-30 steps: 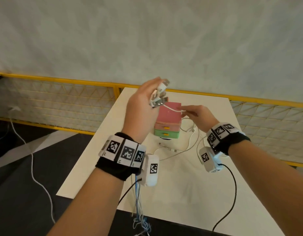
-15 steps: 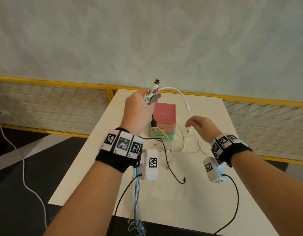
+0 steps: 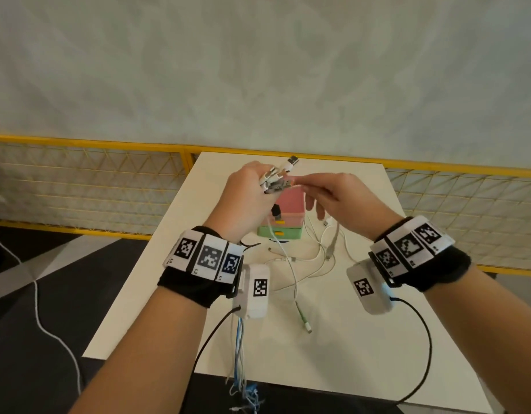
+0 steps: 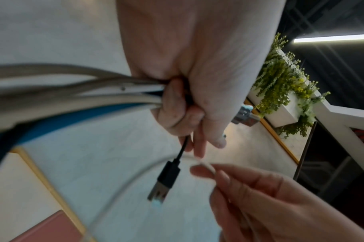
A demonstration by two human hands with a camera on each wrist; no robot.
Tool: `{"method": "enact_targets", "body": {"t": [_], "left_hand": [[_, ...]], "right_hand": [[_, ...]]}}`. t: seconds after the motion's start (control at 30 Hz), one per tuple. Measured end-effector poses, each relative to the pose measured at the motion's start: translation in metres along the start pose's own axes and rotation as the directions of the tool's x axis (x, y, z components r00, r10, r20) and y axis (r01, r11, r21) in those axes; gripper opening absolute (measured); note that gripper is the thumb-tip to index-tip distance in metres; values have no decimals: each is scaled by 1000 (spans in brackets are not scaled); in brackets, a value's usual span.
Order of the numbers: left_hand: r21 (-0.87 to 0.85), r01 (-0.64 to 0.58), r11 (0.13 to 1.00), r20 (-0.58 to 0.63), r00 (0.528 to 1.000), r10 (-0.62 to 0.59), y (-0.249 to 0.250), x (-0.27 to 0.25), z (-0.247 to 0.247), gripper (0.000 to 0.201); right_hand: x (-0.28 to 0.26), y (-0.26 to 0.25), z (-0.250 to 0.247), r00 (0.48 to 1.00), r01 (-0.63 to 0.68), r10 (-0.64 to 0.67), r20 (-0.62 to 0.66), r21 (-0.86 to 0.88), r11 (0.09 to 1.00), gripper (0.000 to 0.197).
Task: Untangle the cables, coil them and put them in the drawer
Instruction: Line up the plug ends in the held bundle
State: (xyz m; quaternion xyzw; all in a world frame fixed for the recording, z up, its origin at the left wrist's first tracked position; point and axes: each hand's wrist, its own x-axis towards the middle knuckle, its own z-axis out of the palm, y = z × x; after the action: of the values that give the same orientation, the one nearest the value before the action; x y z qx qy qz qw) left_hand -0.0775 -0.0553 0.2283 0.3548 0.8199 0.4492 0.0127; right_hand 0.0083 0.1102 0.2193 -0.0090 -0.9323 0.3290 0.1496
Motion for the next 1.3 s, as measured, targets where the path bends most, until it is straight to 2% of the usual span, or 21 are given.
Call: {"method": "enact_targets", "body": {"t": [0.1,0.17,0.2,0.27,0.33,0.37,0.4,0.43,0.5,0.57,0.6,0.67,0.73,0.87,0.93,1.0,1.07,1.13,1.2,1.3], "left_hand": [[-133,7,991,-83,996,-19,1,-7,-15,6],[-229,1,973,-76,997,-19,6,-14,-25,3],[-252,-22,968,-53,999,9,10,-19,-29,10],[-281,-50,958,14,998,56,18,-27,-33,17],[-313,-70,947,59,994,93,24,-34,-32,18],[-343,-72,937,75,992,104,27,-37,-30,19],[-375,-75,924,91,989,117,30,-40,-27,19],[-410,-72,909,104,987,125,34,-44,-23,19],[-480,-63,875,134,980,144,42,-52,-16,19],[-545,-71,835,171,966,194,49,-59,-9,19],[-578,-81,812,193,953,233,52,-62,-5,18],[-650,-91,755,219,928,300,57,-69,3,19],[-712,-86,697,211,920,329,63,-75,7,19],[-840,-21,542,223,897,381,70,-92,15,24],[-869,48,493,246,906,345,68,-99,20,32],[-880,144,453,296,912,284,68,-107,23,41],[-872,194,449,342,898,277,67,-114,27,53],[-849,179,498,349,897,273,67,-117,30,57],[-849,166,501,318,919,234,69,-115,30,52],[-866,176,468,269,953,140,71,-109,27,36]], "right_hand": [[-19,3,-10,995,-81,76,-60,-95,992,22],[-38,-1,-21,991,-131,135,16,-163,978,20],[-48,-7,-27,981,-145,171,97,-231,962,20],[-68,-21,-37,922,-130,246,300,-359,924,20],[-86,-34,-42,821,-113,289,493,-355,928,18],[-93,-38,-42,781,-114,288,554,-327,938,17],[-98,-40,-41,771,-112,278,573,-307,945,18],[-103,-40,-38,792,-108,267,549,-305,946,26],[-109,-41,-32,883,-115,229,410,-283,952,48],[-115,-48,-24,954,-116,151,259,-144,983,55],[-118,-55,-18,968,-104,110,225,-36,994,53],[-125,-68,-5,964,-109,55,260,200,974,46],[-134,-77,12,945,-127,16,327,321,939,33],[-156,-78,39,933,-170,70,352,262,950,27],[-165,-77,43,906,-230,108,410,261,937,31],[-169,-78,40,892,-237,110,438,248,939,31],[-166,-80,35,930,-203,85,359,307,930,28],[-162,-81,30,964,-181,76,255,420,889,29],[-158,-80,31,968,-198,93,235,482,853,32],[-152,-82,35,969,-212,127,211,457,864,32]]}}
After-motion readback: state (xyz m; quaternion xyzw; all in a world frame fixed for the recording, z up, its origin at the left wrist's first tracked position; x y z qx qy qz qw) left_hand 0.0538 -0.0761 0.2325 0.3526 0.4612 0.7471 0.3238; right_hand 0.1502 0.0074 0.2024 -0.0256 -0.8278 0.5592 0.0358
